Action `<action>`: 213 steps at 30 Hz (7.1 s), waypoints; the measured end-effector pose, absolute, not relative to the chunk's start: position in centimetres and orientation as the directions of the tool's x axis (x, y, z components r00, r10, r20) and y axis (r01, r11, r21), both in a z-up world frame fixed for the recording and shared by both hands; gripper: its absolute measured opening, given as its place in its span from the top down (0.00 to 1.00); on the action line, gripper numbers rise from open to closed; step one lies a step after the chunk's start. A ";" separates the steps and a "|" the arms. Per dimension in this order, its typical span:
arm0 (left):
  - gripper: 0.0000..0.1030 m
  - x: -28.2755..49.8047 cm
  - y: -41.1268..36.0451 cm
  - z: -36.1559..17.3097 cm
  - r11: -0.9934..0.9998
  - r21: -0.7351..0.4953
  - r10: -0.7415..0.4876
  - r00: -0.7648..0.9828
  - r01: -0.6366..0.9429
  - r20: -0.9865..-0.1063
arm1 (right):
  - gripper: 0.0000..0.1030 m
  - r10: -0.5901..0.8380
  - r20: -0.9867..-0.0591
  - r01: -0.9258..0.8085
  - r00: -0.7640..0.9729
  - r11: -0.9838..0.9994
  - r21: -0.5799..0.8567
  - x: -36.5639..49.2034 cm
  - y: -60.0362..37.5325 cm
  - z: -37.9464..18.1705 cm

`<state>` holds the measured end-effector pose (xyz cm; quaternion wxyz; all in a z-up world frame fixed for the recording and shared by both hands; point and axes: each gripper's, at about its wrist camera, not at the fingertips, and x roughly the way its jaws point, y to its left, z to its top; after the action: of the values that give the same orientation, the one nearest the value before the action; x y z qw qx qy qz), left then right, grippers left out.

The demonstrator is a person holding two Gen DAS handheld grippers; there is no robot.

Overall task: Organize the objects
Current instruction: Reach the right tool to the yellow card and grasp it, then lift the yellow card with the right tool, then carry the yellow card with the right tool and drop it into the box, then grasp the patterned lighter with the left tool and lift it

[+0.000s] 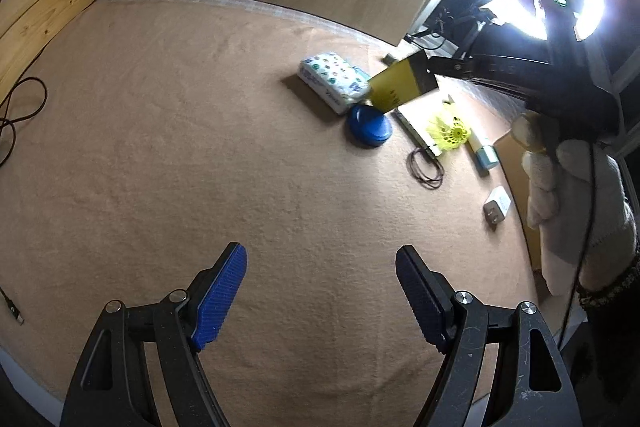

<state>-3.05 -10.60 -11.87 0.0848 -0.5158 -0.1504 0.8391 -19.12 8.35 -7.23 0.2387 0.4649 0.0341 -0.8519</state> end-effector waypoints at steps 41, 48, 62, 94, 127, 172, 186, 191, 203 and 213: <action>0.22 -0.7 -10.6 -14.2 -0.927 -0.363 0.289 -0.434 0.097 -0.853 | 0.45 -0.130 -0.951 0.879 -0.281 -0.432 -0.200 -21.1 4.5 -13.7; 0.22 -0.1 -11.3 -14.8 -0.919 -0.370 0.280 -0.441 0.133 -0.853 | 0.45 -0.108 -0.968 0.910 -0.225 -0.378 -0.170 -22.3 4.0 -14.4; 0.22 -0.5 -11.4 -14.7 -0.912 -0.382 0.281 -0.451 0.150 -0.847 | 0.45 -0.055 -0.972 0.923 -0.230 -0.330 -0.200 -21.9 3.6 -15.6; 0.23 -2.6 -7.6 -12.6 -0.934 -0.355 0.301 -0.450 0.038 -0.841 | 0.56 -0.357 -0.910 0.682 -0.212 -0.721 0.124 -16.8 14.7 -9.1; 0.24 -10.7 2.5 -13.5 -0.961 -0.247 0.277 -0.409 -0.125 -0.870 | 0.38 -0.066 -0.863 -0.011 -0.501 -0.997 0.082 -12.9 41.9 -5.9; 0.81 -13.8 6.0 -17.8 -0.943 -0.168 0.254 -0.297 -0.287 -0.920 | 0.38 -0.406 -0.820 0.203 -0.404 -0.914 0.352 -9.0 27.5 -7.4; 0.86 -12.6 4.8 -16.1 -0.935 -0.277 0.338 -0.318 -0.220 -0.886 | 0.38 -0.429 -0.824 0.237 -0.370 -0.901 0.362 -9.6 25.1 -8.4; 0.86 -15.8 6.7 -15.9 -0.948 -0.187 0.269 -0.337 -0.256 -0.902 | 0.38 -0.426 -0.828 0.233 -0.364 -0.903 0.362 -9.0 25.2 -8.6; 0.95 -16.2 8.3 -17.9 -0.913 -0.209 0.301 -0.232 -0.352 -0.925 | 0.38 -0.426 -0.831 0.185 -0.358 -0.905 0.384 -8.0 27.2 -9.6; 0.94 -10.7 10.5 -18.0 -0.869 -0.300 0.393 -0.183 -0.393 -0.901 | 0.38 -0.445 -0.827 0.221 -0.343 -0.894 0.389 -8.1 26.1 -9.4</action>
<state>-10.74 10.50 -17.98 0.2555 -0.5859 -0.0003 0.7691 -8.06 26.07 -9.37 0.2046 0.5353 -0.1045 -0.8128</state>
